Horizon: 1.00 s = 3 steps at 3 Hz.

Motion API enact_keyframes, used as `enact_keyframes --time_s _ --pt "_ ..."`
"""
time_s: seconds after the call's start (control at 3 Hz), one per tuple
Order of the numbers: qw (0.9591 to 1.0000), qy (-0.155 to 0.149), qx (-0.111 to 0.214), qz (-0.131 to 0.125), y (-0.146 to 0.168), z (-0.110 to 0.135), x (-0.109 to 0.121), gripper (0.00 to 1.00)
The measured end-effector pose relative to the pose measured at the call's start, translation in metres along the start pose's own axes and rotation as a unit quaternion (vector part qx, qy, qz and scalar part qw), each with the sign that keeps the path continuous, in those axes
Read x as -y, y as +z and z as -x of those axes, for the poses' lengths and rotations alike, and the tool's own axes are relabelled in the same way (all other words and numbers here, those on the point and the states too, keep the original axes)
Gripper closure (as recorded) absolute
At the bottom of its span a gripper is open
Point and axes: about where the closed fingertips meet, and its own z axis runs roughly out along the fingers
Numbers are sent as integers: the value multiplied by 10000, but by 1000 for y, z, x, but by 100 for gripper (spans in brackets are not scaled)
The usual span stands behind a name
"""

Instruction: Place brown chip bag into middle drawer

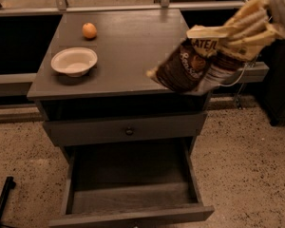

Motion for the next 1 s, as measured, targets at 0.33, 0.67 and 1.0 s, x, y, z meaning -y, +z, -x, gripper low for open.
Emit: enact_keyframes --time_s 0.33,0.67,1.0 --pt "9998 84 -25 -169 -20 -3 -12 100" --pt "9996 160 81 -238 -8 -5 -12 100" --pt "9986 -7 198 -494 -4 12 -16 100"
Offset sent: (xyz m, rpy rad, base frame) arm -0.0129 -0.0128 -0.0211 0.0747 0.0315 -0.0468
